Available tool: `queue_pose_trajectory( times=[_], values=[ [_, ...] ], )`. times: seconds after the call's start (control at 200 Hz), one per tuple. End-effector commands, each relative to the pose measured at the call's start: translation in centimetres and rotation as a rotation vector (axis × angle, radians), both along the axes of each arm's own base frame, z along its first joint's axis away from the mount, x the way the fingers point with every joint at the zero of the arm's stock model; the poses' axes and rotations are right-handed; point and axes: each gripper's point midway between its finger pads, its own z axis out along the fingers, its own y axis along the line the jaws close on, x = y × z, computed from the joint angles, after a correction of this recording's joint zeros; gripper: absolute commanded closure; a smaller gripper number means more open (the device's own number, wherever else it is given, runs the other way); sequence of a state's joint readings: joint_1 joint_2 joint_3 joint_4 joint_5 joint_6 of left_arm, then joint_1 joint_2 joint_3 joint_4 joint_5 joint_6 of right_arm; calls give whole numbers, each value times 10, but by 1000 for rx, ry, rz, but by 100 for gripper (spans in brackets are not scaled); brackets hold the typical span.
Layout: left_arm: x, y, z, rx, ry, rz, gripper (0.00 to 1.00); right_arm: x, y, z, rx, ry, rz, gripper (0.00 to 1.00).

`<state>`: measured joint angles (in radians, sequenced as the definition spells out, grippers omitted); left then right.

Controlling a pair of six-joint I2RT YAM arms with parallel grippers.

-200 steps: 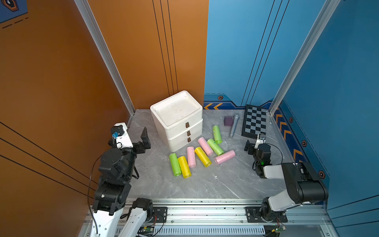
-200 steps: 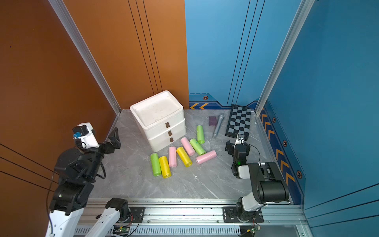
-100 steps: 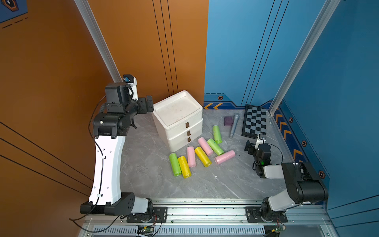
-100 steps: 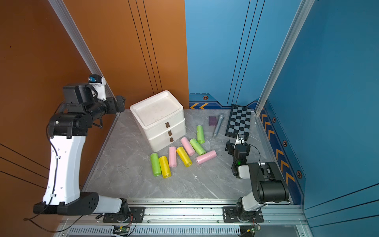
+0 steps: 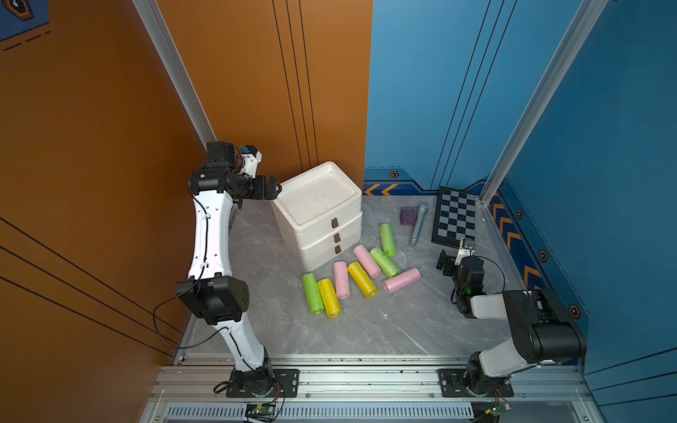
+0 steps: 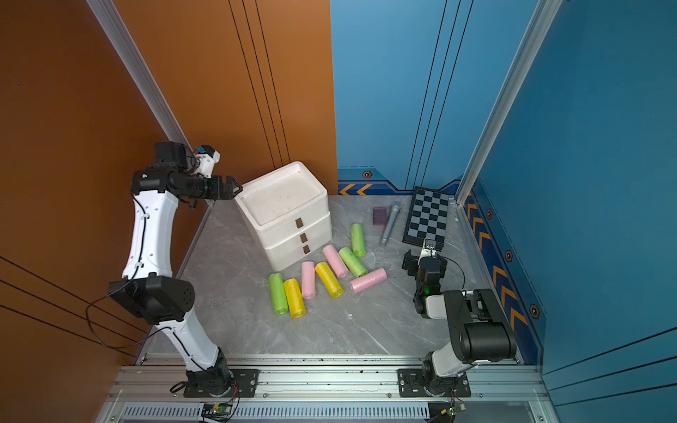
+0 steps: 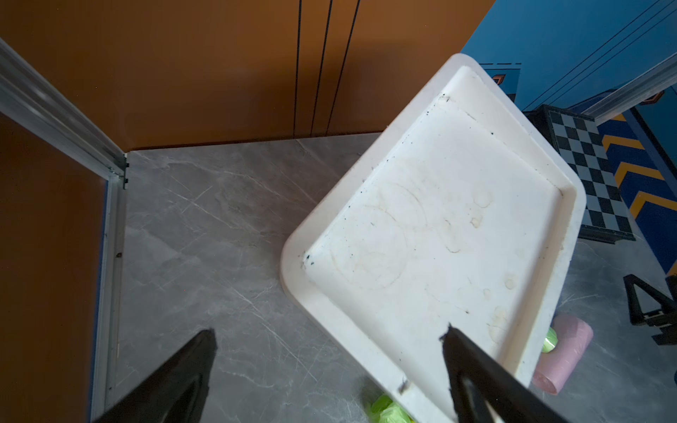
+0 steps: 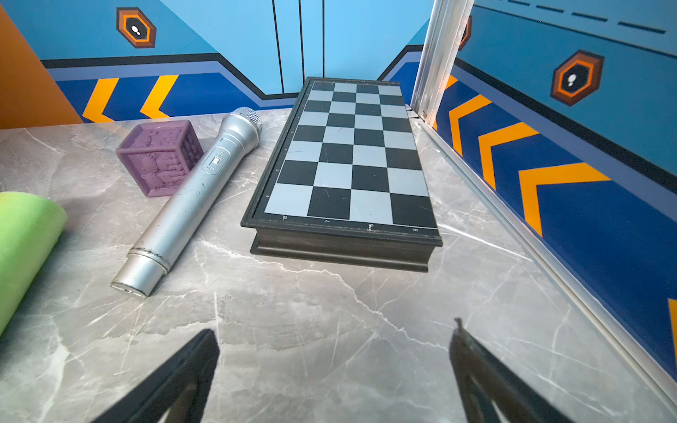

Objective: Sort the rolls of trash bags by color and place them into the drawer
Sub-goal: Adjust the storage box at the center of the board.

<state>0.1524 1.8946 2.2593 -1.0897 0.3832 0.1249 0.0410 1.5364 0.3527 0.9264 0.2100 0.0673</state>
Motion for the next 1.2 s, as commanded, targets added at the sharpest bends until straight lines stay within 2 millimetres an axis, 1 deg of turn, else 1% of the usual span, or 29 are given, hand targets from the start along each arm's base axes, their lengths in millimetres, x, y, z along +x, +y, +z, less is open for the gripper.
queue_pose_trajectory(
  times=[0.0,0.125,0.21,0.26,0.35,0.39,0.43,0.44,0.445,0.45,0.46,0.465,0.47,0.54,0.606,0.656,0.676,0.691,0.706,0.751,0.826,0.866,0.906,0.956,1.011,1.061,1.156,1.171,1.196],
  values=[
    [2,-16,10,-42,-20,-91,2,3,1,0,3,9,0,0],
    [26,-13,-11,37,-4,-94,2,3,2,0,1,9,0,0],
    [40,-14,-21,76,-11,-123,2,4,2,0,-2,7,0,0],
    [48,-11,-26,105,-15,-125,2,5,5,2,-12,18,13,0],
    [62,-8,-35,123,-19,-128,2,7,5,9,-14,29,9,0],
    [66,-8,-37,123,-23,-131,1,7,3,15,-32,62,-19,0],
    [69,-10,-39,113,-24,-140,0,9,2,28,-44,87,-39,0],
    [70,-10,-39,111,-25,-142,0,8,1,28,-47,98,-41,0],
    [70,-11,-39,111,-27,-144,1,10,1,33,-47,91,-41,0],
    [71,-11,-40,109,-26,-146,1,8,1,31,-48,101,-41,0],
    [71,-11,-41,109,-26,-147,1,8,1,35,-50,104,-44,0],
    [72,-11,-41,108,-26,-148,1,10,1,39,-49,96,-44,0],
    [72,-12,-41,107,-26,-149,1,9,1,39,-50,103,-44,0],
    [76,-13,-49,120,-19,-159,4,12,1,60,-42,92,-42,0],
    [80,-13,-54,138,-16,-171,7,12,6,71,-12,97,-29,0],
    [82,-11,-56,146,-19,-173,9,11,12,75,8,109,-11,0],
    [82,-10,-56,144,-19,-173,12,11,15,77,11,110,-4,0],
    [83,-11,-55,144,-23,-174,12,10,17,77,12,113,0,0],
    [83,-9,-56,141,-23,-171,18,9,20,78,9,113,6,0],
    [83,-10,-52,124,-32,-173,22,7,26,79,4,112,15,0],
    [82,-11,-47,97,-46,-188,25,5,35,77,12,115,30,1],
    [81,-11,-45,95,-51,-188,26,5,39,76,23,121,37,5],
    [81,-10,-43,97,-52,-182,31,5,43,74,35,132,41,10],
    [79,-9,-41,91,-53,-178,34,5,48,73,40,142,51,16],
    [77,-11,-39,77,-51,-182,39,6,56,71,33,153,65,23],
    [75,-15,-38,63,-51,-192,44,7,60,70,29,161,71,26],
    [71,-17,-37,64,-45,-194,58,9,70,68,30,175,92,27],
    [70,-16,-37,67,-43,-192,61,9,71,68,30,175,94,27],
    [70,-16,-37,69,-43,-190,68,10,73,67,32,179,98,27]
  ],
)
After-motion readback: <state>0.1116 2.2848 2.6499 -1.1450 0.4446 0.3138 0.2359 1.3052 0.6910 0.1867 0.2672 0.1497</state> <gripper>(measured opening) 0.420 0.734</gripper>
